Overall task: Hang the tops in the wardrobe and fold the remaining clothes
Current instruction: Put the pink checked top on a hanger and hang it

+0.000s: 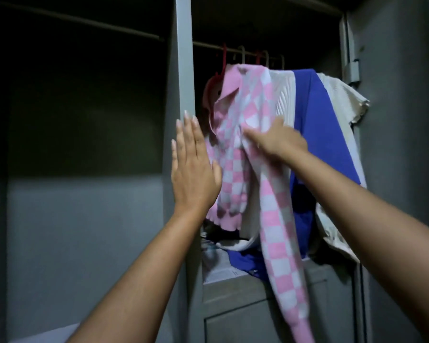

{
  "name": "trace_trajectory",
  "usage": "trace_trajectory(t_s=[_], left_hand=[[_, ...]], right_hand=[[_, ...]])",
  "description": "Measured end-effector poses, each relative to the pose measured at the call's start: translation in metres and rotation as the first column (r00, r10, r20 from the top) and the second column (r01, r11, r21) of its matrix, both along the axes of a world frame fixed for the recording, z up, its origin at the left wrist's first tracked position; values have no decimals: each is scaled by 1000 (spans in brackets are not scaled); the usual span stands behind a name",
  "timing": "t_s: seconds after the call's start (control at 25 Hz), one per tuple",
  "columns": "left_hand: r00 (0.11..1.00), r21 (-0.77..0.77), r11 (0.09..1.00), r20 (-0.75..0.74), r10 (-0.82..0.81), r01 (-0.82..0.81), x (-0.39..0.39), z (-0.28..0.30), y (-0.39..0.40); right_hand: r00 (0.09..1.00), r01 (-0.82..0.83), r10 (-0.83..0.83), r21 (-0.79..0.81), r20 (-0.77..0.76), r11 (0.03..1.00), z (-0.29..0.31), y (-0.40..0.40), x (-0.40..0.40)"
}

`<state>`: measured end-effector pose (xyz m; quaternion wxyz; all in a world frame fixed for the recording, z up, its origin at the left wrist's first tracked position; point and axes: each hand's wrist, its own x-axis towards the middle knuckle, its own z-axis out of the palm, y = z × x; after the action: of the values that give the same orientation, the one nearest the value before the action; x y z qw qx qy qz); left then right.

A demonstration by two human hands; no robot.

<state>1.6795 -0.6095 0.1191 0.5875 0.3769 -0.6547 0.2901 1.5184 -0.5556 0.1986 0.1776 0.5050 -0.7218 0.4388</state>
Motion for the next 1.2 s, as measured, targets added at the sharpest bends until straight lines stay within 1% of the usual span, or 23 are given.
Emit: trace_trajectory(t_s=[0.04, 0.08, 0.12, 0.16, 0.2, 0.24, 0.28, 0.32, 0.36, 0.4, 0.44, 0.48, 0.52, 0.56, 0.6, 0.64, 0.72, 0.8, 0.92, 0.96, 1.08, 1.12, 1.2], left_hand=[[1000, 18, 1000, -7, -17, 18, 1, -15, 1], [999, 38, 999, -17, -34, 35, 2, -29, 1], [998, 55, 997, -33, -59, 61, 2, -39, 0], [994, 75, 993, -54, -91, 95, 3, -47, 0], [990, 86, 988, -74, -123, 129, 2, -51, 1], [985, 90, 984, -86, -148, 155, 2, -53, 2], [982, 86, 982, -93, -162, 170, 2, -54, 2], [982, 81, 982, -94, -163, 171, 2, -55, 2], [984, 78, 984, -91, -155, 163, 2, -56, 0], [986, 80, 985, -86, -143, 150, 2, -56, -1], [988, 85, 987, -79, -130, 137, 2, -57, -3], [990, 92, 988, -71, -119, 125, 2, -57, -4], [992, 98, 988, -68, -109, 116, 1, -57, -4], [992, 101, 989, -68, -102, 109, 2, -57, -5], [993, 97, 990, -70, -96, 103, 1, -57, -5], [994, 89, 992, -71, -89, 95, 1, -57, -5], [996, 71, 995, -66, -67, 72, 0, -58, -6], [996, 71, 996, -67, -51, 56, 0, -58, -7], [997, 95, 995, -64, -36, 42, 1, -58, -6], [998, 108, 993, -58, -31, 37, 1, -57, -5], [999, 168, 985, -20, -44, 46, 5, -55, 2], [998, 176, 983, 5, -62, 60, 8, -58, 3], [991, 181, 976, 25, -130, 124, 15, -75, 4]], right_hand=[[998, 41, -33, 163, -46, 986, -27, 1, -2], [996, 73, -52, 356, -70, 932, -54, 1, -3], [998, 70, -54, 567, -45, 821, -78, -1, -3], [998, 20, -56, 753, 23, 658, -101, -5, -3], [993, -57, -62, 867, 101, 495, -120, -12, -3], [984, -127, -65, 914, 165, 386, -136, -21, -2], [974, -183, -59, 914, 218, 363, -145, -31, -1], [961, -241, -24, 877, 276, 416, -148, -42, 0], [932, -327, 37, 795, 360, 511, -144, -53, 4], [876, -435, 118, 660, 468, 613, -137, -64, 10], [785, -538, 216, 467, 580, 701, -130, -74, 17], [686, -596, 321, 252, 653, 762, -124, -85, 23], [605, -602, 406, 61, 685, 796, -122, -94, 29], [549, -582, 453, -68, 703, 810, -123, -103, 35], [518, -562, 458, -116, 723, 819, -129, -112, 38], [508, -553, 422, -92, 750, 828, -140, -119, 39], [489, -565, 281, 55, 826, 823, -167, -124, 39], [486, -596, 154, 198, 860, 778, -188, -116, 35], [478, -638, 84, 280, 874, 717, -198, -89, 28], [500, -641, 67, 317, 864, 699, -197, -78, 24], [630, -610, -26, 516, 776, 601, -190, -43, 14], [659, -596, -40, 553, 751, 582, -188, -29, 12], [676, -573, -39, 558, 736, 601, -192, -5, 9]])
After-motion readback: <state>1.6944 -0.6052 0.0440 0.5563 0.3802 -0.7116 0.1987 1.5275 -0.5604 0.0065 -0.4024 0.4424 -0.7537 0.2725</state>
